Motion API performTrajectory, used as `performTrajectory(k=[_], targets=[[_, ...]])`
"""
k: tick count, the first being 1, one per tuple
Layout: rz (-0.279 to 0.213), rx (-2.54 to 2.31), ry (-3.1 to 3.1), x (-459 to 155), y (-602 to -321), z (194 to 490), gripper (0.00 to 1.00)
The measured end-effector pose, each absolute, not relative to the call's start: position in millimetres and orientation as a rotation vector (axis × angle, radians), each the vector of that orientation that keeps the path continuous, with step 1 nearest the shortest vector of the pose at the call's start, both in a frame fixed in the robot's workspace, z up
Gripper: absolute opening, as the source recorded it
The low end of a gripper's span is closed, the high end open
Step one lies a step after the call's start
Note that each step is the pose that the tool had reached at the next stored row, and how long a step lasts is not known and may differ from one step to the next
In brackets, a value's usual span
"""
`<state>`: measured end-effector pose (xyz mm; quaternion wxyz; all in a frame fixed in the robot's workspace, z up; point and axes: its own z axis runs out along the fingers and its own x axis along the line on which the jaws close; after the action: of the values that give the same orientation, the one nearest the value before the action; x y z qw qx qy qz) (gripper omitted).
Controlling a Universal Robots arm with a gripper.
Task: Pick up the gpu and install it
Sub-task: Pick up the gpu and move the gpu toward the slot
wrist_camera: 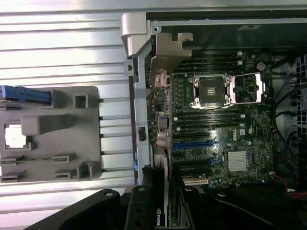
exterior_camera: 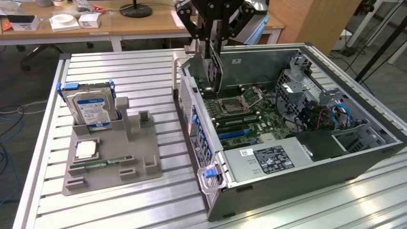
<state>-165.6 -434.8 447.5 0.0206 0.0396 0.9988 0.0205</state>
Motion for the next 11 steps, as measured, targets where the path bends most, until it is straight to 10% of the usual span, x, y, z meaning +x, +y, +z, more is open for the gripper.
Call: performTrajectory(k=[11], targets=[[0.064, 0.123, 3.097, -155.7, -434.8, 447.5, 0.26]])
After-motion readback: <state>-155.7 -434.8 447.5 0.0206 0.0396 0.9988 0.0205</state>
